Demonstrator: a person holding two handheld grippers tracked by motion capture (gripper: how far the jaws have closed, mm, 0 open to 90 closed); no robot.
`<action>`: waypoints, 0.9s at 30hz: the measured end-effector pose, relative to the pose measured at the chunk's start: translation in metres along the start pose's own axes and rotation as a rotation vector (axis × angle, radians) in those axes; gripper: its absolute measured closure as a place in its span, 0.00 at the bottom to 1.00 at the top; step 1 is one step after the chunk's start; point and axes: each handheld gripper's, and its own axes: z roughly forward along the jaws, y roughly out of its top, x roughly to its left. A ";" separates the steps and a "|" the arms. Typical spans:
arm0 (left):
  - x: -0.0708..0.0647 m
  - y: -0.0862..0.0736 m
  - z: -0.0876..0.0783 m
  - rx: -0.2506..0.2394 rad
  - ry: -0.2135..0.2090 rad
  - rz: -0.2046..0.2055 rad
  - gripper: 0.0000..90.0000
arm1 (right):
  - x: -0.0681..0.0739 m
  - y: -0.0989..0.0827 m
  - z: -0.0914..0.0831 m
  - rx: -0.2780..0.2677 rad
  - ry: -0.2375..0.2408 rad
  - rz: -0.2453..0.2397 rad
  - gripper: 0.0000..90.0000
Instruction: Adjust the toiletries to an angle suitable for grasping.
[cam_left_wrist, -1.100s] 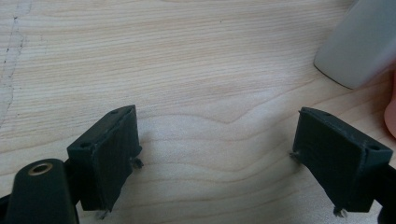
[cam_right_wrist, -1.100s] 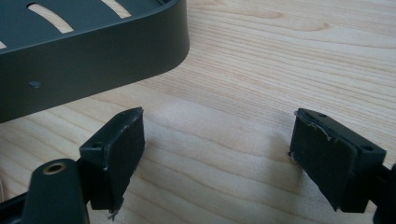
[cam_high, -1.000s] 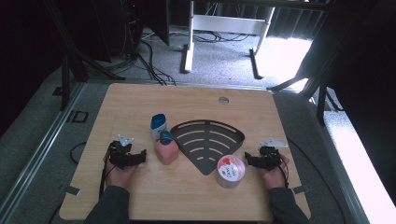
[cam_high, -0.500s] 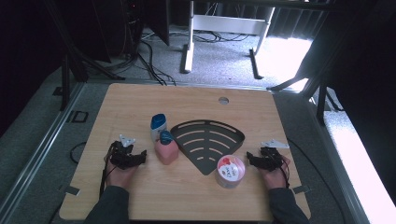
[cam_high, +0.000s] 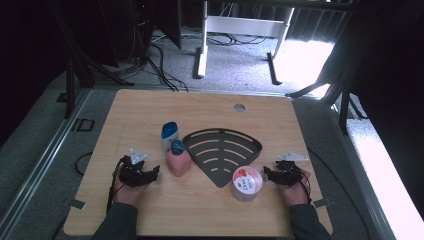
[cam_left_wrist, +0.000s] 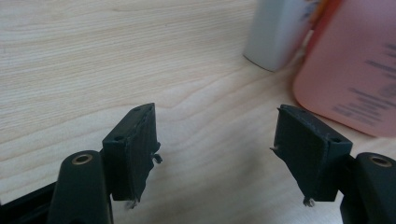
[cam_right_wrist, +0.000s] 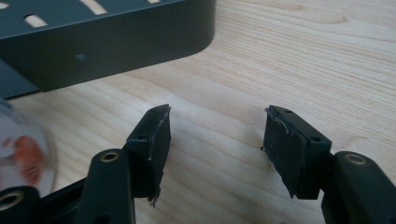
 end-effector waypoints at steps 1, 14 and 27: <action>-0.001 0.000 -0.002 -0.006 -0.010 0.002 0.36 | 0.001 0.000 -0.001 -0.002 0.004 -0.007 0.46; -0.026 -0.002 -0.025 -0.061 -0.088 0.095 0.41 | 0.012 -0.008 -0.018 -0.015 0.030 -0.076 0.49; -0.059 -0.001 -0.034 -0.065 -0.185 0.198 0.44 | 0.015 -0.008 -0.027 -0.046 0.101 -0.083 0.56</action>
